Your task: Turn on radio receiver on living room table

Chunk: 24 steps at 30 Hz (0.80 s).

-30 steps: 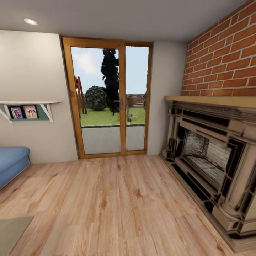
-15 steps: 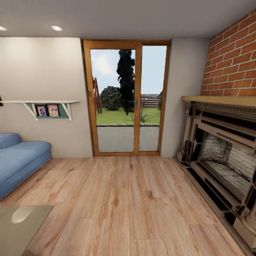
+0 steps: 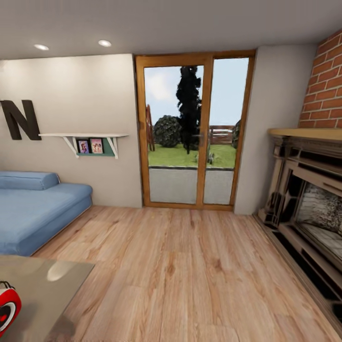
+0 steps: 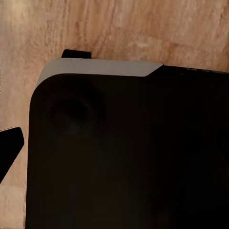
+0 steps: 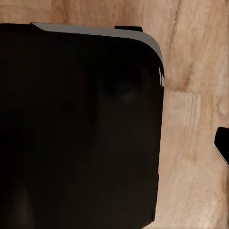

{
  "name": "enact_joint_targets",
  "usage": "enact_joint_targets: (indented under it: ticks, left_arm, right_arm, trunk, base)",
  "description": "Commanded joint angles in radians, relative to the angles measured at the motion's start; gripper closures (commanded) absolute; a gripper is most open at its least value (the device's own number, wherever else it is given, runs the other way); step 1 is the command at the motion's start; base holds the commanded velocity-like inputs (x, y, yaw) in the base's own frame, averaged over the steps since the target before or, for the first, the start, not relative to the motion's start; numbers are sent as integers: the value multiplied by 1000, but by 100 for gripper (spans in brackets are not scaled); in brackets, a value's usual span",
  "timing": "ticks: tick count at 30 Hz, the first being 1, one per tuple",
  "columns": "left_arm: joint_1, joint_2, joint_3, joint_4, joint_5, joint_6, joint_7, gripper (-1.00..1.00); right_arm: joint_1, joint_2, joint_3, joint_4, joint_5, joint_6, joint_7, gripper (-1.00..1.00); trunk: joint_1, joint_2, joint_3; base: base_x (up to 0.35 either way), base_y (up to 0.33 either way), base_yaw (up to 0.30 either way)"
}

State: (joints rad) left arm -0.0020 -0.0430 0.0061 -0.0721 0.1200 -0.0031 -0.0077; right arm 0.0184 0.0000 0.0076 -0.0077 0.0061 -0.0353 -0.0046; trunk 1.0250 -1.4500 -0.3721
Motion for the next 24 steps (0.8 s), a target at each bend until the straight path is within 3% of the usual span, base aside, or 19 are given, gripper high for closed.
enact_joint_targets:
  ticks: [1,11,24]
  left_arm:
    - [0,0,0,0,0,0,0,-100]
    - [0,0,-1,0,1,1,0,-100]
    - [0,0,-1,0,1,4,0,-100]
  right_arm:
    - [0,0,0,0,0,0,0,-100]
    - [0,0,0,0,0,1,0,-100]
    - [0,0,1,0,0,2,0,-100]
  trunk:
    - [0,0,0]
    - [0,0,0]
    - [0,0,-1]
  base:
    - [0,0,273]
    - [85,0,247]
    - [311,0,25]
